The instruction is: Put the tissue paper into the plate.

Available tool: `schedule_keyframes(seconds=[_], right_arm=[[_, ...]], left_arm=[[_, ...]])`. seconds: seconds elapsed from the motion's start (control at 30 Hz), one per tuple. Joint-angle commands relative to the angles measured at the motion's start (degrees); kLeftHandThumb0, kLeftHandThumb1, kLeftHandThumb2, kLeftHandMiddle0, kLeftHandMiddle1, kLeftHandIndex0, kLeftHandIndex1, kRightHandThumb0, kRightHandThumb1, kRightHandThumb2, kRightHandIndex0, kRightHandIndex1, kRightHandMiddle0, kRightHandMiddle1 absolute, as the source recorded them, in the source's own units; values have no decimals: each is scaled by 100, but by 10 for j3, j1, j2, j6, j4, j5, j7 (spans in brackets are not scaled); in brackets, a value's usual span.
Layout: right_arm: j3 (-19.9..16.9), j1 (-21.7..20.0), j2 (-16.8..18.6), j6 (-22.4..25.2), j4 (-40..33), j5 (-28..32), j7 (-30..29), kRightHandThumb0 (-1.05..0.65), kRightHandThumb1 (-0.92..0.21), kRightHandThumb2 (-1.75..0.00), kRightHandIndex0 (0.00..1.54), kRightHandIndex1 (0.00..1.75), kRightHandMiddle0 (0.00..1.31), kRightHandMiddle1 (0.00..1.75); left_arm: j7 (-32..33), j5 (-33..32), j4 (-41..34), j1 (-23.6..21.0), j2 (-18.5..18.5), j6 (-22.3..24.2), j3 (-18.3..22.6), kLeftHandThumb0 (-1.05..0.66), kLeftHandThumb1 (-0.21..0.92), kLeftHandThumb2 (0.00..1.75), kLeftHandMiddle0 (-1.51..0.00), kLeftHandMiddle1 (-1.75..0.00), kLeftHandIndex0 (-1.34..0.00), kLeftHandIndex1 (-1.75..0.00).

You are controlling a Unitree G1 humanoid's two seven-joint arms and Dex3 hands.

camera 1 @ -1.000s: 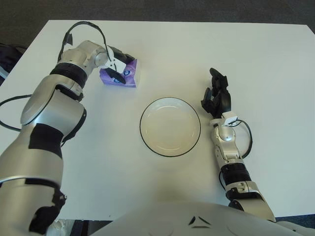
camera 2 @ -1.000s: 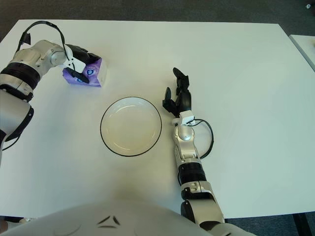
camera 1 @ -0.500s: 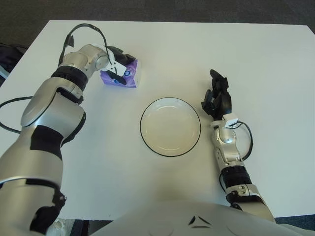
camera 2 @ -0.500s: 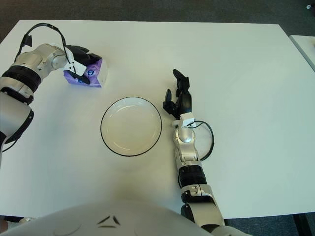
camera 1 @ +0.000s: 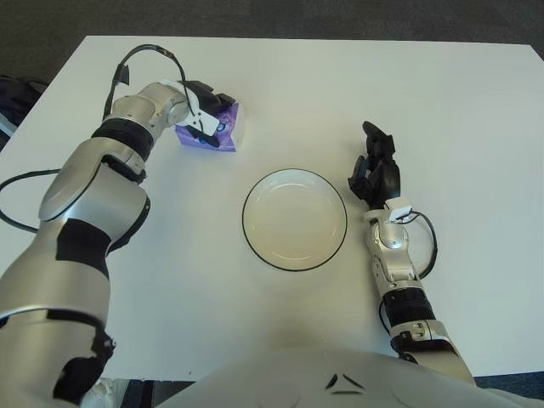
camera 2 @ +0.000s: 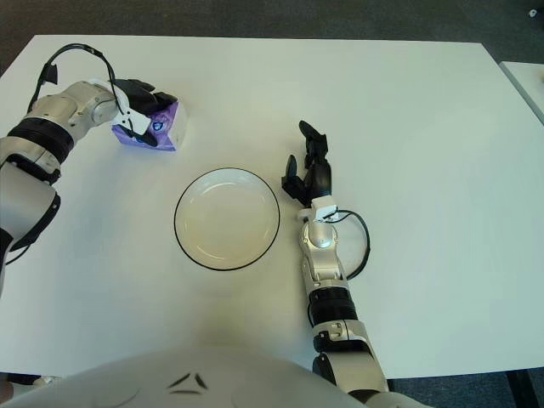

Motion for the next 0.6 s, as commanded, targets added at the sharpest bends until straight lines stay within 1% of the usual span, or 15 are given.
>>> schedule_keyframes(seconds=[0.0,0.03,0.1,0.13,0.2,0.27,0.3,0.33,0.37,0.4,0.43,0.47,0.57], right_arm=[[1,122,0,33,75,-9,0,-57,-92,-86,29,8,0,69],[1,121,0,34,75,-10,-1,-57,-92,-86,29,8,0,69],[2,120,0,35,74,-10,-2,-57,-92,-86,29,8,0,69],[2,120,0,36,74,-10,-2,-57,-92,-86,29,8,0,69],[2,120,1,36,74,-10,-3,-57,-92,-86,29,8,0,70],[1,120,1,37,73,-10,-3,-57,-92,-86,29,8,0,70],[1,120,1,37,73,-10,-3,-57,-92,-85,30,8,0,70],[1,120,1,37,73,-10,-3,-57,-92,-85,30,8,0,70],[1,120,2,37,73,-10,-4,-57,-92,-85,30,8,0,70],[1,120,2,38,72,-10,-4,-57,-92,-85,30,8,0,70],[1,121,2,38,71,-10,-5,-57,-92,-85,30,9,0,71],[1,121,2,38,70,-11,-5,-57,-92,-85,30,9,0,71],[2,122,3,38,70,-11,-5,-57,-92,-85,31,9,0,71]], left_arm=[[11,35,20,94,-38,16,-37,-33,22,98,-11,-61,0,-68],[16,32,19,98,-37,19,-35,-31,20,101,-11,-62,0,-69],[31,31,18,104,-35,22,-35,-32,18,105,-17,-70,0,-81],[56,39,24,114,-38,29,-41,-32,18,105,-18,-71,0,-83],[84,49,31,125,-42,37,-51,-39,21,101,-23,-75,0,-95],[115,55,41,134,-46,46,-58,-42,23,100,-26,-77,0,-102],[128,56,45,138,-48,49,-60,-43,24,99,-28,-78,0,-115],[152,57,52,144,-50,53,-62,-44,25,98,-28,-79,0,-120],[168,57,56,148,-52,56,-63,-44,26,98,-31,-90,0,-138],[201,57,62,153,-53,54,-64,-44,27,99,-32,-97,0,-150],[224,58,66,157,-53,52,-66,-27,28,103,-38,-110,-3,-155],[249,59,71,160,-53,50,-67,-1,30,110,-48,-130,-9,-162],[287,65,78,163,-54,48,-73,-1,29,127,-62,-158,-27,-170]])
